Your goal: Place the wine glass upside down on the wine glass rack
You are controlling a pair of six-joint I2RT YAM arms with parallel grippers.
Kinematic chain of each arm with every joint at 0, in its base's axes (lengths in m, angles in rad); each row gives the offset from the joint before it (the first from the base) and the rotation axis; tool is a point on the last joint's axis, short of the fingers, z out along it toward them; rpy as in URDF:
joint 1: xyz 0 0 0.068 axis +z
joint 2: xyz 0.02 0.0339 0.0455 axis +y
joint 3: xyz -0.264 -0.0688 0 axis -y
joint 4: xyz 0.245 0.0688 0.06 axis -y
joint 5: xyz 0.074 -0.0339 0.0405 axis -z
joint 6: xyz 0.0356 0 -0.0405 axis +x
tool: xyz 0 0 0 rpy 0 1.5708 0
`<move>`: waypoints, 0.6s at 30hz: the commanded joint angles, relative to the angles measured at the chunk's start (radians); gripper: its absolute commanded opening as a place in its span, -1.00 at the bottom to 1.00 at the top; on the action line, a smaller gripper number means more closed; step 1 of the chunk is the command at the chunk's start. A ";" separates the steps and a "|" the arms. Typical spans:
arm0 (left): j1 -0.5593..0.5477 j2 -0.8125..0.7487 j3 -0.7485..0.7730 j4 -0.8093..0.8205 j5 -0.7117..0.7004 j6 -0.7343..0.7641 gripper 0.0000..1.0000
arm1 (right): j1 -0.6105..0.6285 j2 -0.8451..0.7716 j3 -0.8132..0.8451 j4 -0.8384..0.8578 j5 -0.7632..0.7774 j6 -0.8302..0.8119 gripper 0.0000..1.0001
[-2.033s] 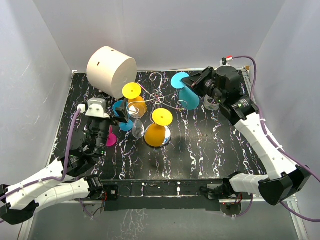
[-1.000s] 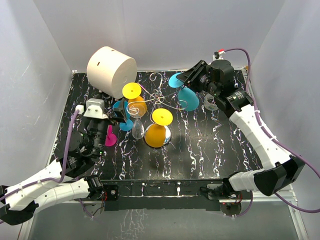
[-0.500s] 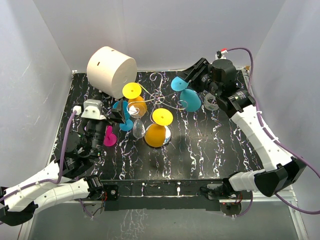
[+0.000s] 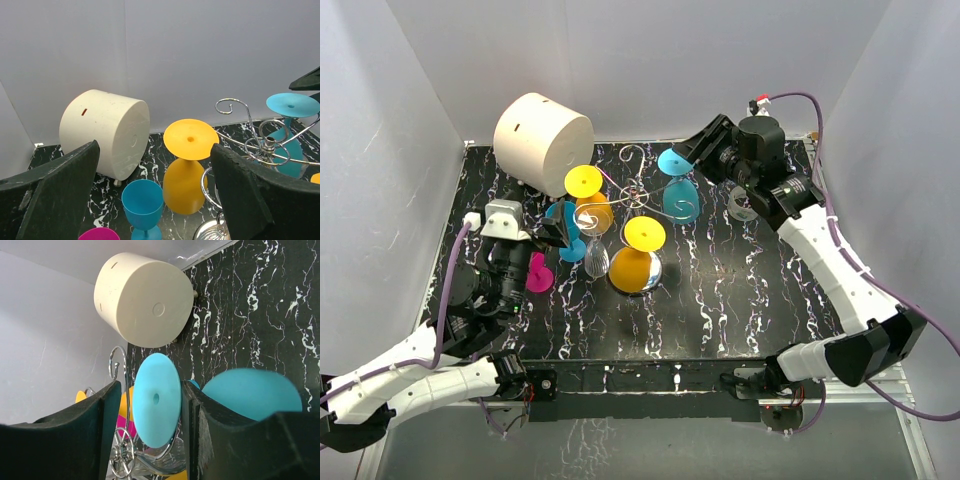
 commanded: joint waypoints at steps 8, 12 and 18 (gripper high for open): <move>-0.003 -0.017 0.028 -0.010 -0.006 -0.009 0.83 | -0.001 0.040 0.092 0.091 0.046 -0.072 0.15; -0.003 -0.024 0.034 -0.022 -0.008 -0.010 0.83 | -0.003 0.020 0.095 0.094 0.095 -0.095 0.31; -0.005 -0.025 0.033 -0.023 -0.008 -0.017 0.83 | -0.010 -0.057 0.050 0.092 0.225 -0.139 0.53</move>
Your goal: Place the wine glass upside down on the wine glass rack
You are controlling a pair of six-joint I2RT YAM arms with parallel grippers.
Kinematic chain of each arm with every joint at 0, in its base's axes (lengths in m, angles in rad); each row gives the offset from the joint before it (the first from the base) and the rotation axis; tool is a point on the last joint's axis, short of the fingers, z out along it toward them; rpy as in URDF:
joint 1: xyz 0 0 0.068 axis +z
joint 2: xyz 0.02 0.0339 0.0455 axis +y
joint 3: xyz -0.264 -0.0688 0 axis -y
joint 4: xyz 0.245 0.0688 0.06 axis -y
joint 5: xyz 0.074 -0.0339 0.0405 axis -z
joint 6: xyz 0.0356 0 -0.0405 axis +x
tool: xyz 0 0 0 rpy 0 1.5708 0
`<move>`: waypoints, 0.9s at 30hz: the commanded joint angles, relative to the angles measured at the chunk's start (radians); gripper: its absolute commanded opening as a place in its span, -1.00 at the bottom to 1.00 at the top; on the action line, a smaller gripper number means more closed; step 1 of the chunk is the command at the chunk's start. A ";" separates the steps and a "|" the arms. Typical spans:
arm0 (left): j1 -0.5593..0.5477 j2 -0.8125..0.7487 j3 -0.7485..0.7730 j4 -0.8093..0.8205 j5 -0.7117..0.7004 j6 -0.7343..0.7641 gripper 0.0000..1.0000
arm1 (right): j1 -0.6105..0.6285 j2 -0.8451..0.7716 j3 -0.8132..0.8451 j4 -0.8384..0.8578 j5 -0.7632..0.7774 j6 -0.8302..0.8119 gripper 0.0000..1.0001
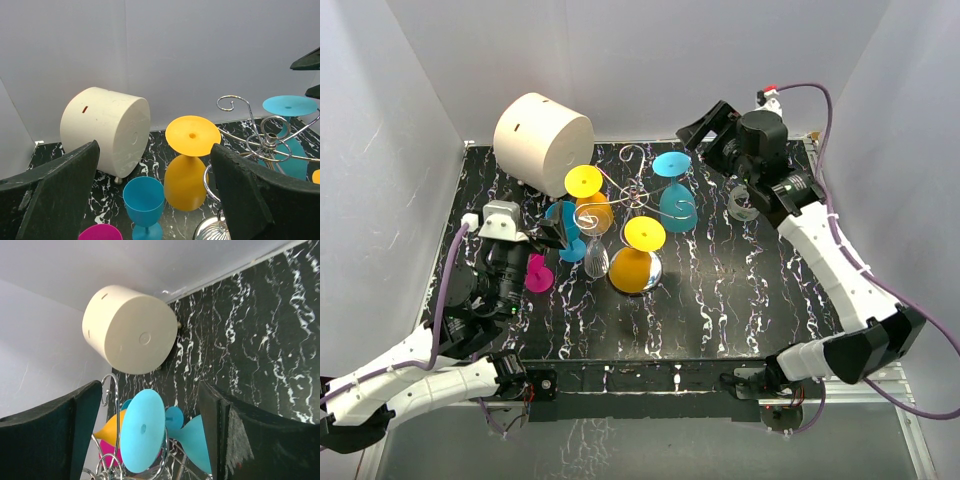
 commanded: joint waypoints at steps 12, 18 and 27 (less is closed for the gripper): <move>-0.003 -0.021 0.098 -0.112 0.092 -0.141 0.83 | -0.088 -0.156 -0.173 -0.153 0.385 -0.151 0.08; -0.004 -0.031 0.106 -0.096 0.092 -0.142 0.82 | -0.263 -0.089 -0.261 -0.128 0.199 -0.190 0.03; -0.003 -0.007 0.122 -0.135 0.038 -0.118 0.82 | -0.312 0.110 -0.237 -0.150 0.017 -0.264 -0.20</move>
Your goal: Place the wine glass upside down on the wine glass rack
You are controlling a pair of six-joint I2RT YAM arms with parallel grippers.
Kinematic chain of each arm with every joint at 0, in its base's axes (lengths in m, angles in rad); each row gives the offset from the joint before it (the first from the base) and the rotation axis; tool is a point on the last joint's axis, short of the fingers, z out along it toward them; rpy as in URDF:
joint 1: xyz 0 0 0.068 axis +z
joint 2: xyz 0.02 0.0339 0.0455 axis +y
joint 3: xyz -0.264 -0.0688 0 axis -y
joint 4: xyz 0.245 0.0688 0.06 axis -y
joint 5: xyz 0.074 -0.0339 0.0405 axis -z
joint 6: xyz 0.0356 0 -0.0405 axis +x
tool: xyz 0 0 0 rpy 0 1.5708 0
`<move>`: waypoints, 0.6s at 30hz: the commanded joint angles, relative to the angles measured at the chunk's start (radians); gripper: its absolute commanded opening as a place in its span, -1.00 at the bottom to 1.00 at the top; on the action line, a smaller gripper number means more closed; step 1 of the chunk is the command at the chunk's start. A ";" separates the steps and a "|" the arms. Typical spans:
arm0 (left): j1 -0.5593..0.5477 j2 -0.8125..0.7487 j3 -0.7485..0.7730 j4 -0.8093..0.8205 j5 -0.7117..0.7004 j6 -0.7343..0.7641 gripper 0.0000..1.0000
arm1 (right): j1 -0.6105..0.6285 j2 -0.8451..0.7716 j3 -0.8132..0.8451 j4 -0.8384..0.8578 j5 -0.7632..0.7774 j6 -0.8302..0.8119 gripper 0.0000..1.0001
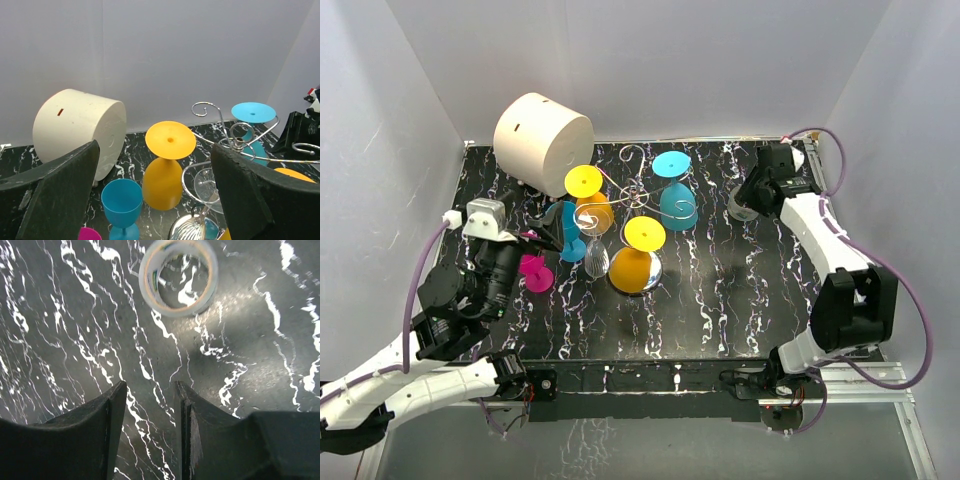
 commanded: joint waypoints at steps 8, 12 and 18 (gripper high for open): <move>-0.003 0.140 0.157 -0.422 -0.418 -0.293 0.54 | 0.004 -0.069 -0.083 0.074 -0.112 -0.007 -0.18; -0.001 0.126 0.169 -0.510 -0.450 -0.381 0.38 | 0.004 -0.089 -0.102 0.073 -0.130 0.002 -0.18; 0.002 0.214 0.236 -0.611 -0.444 -0.409 0.36 | 0.004 -0.118 -0.115 0.085 -0.151 0.016 -0.18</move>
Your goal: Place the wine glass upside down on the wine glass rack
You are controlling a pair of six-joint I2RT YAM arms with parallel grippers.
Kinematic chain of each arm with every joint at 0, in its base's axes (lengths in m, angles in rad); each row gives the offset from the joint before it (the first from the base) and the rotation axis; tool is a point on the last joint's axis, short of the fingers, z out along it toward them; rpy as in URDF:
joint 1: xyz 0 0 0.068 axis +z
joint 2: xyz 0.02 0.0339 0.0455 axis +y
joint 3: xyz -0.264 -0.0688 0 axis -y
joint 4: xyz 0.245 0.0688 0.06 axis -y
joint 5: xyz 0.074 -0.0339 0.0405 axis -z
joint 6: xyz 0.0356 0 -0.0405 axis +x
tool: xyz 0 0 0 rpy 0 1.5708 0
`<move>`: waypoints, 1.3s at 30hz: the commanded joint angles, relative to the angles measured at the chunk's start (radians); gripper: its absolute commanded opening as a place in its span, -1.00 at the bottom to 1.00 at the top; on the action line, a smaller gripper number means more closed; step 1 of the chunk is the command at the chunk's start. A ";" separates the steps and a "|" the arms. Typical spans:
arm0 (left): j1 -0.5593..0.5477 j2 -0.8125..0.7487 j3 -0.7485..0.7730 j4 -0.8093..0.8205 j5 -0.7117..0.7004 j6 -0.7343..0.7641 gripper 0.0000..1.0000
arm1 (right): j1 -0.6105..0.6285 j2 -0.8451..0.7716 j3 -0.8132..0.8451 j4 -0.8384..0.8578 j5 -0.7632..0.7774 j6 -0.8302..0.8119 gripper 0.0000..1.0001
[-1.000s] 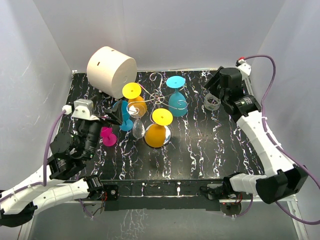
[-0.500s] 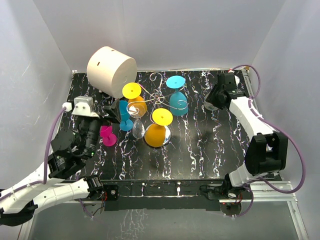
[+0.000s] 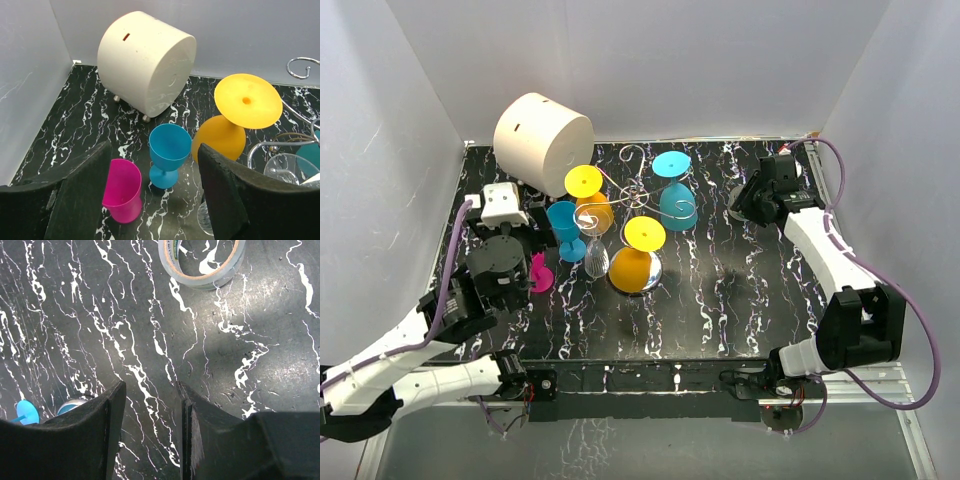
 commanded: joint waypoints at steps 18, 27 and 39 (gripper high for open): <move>0.681 0.343 0.169 -0.412 0.678 -0.208 -0.14 | -0.002 -0.159 -0.038 0.023 -0.030 0.020 -0.17; 0.771 0.399 0.068 -0.439 0.848 -0.213 -0.12 | -0.002 -0.198 -0.009 0.005 -0.042 0.026 -0.16; 0.791 0.447 0.004 -0.387 0.887 -0.202 -0.16 | -0.002 -0.229 0.010 -0.003 -0.049 0.033 -0.14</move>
